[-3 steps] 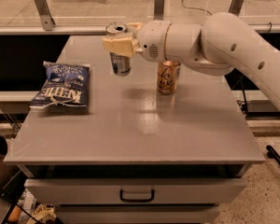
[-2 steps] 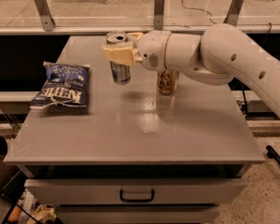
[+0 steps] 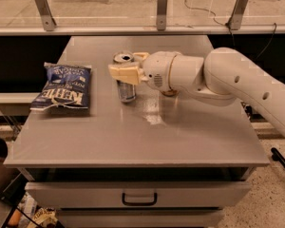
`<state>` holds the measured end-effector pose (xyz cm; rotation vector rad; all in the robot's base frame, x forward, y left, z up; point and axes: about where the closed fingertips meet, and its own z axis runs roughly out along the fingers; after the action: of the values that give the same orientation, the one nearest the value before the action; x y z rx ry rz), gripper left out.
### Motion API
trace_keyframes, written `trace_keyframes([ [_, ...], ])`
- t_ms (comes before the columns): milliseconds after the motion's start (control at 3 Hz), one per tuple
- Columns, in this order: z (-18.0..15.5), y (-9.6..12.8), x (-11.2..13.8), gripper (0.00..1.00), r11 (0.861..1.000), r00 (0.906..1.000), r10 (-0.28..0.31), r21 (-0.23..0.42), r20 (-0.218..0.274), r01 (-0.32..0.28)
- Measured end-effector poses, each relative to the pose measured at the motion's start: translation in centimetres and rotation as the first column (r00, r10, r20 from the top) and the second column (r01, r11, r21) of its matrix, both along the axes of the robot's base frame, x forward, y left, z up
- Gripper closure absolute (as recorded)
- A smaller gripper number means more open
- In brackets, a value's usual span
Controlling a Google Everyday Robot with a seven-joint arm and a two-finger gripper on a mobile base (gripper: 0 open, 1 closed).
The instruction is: Move redbull can near blue chip bag
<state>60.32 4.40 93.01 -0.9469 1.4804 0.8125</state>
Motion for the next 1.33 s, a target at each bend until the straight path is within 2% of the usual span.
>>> trace_keyframes([
  [333, -1.1, 1.0, -0.7, 1.00, 0.999, 0.9989, 0.039, 0.028, -0.026, -0.038],
  [667, -0.9, 2.6, -1.8, 1.00, 0.996, 0.9961, 0.087, 0.034, -0.017, -0.086],
  [1333, 0.1, 4.4, -3.3, 1.00, 0.993, 0.9923, 0.120, 0.011, 0.032, -0.120],
])
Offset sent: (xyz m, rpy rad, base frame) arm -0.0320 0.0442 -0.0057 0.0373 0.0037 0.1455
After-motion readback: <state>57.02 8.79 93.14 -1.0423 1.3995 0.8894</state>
